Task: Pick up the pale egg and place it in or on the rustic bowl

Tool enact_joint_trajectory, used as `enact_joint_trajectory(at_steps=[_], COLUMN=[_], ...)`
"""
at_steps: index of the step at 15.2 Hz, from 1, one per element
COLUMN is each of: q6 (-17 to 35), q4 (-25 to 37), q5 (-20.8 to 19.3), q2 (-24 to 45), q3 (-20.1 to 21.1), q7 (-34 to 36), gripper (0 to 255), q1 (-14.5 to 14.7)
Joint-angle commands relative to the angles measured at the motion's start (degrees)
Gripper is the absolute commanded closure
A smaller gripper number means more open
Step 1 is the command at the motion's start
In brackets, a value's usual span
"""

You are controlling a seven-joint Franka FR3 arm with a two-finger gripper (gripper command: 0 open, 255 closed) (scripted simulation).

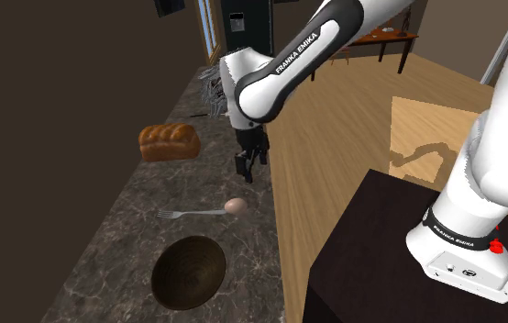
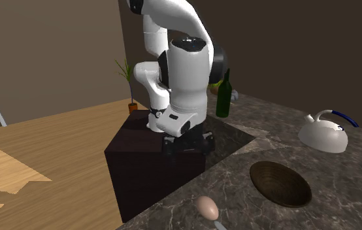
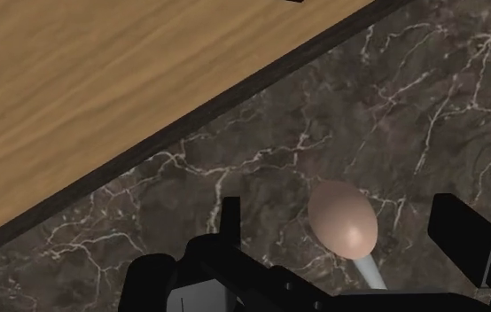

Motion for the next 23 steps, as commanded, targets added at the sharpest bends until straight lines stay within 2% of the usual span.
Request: enact_joint_trajectory(at_steps=[1,9,17,23], q6=[1.7,5.2,9.8,9.8], q4=[2.5,15.2,14.4,14.4], q5=[-0.7,-3.4,-4.1,-4.1], q2=[4.4,21.8,25.6,25.6], q3=[0.4,0.3,-0.3,-0.3], q7=[0.9,2.7,3.2,3.2], gripper=[0,0,0,0], q1=[0.7,3.6,4.2,4.2])
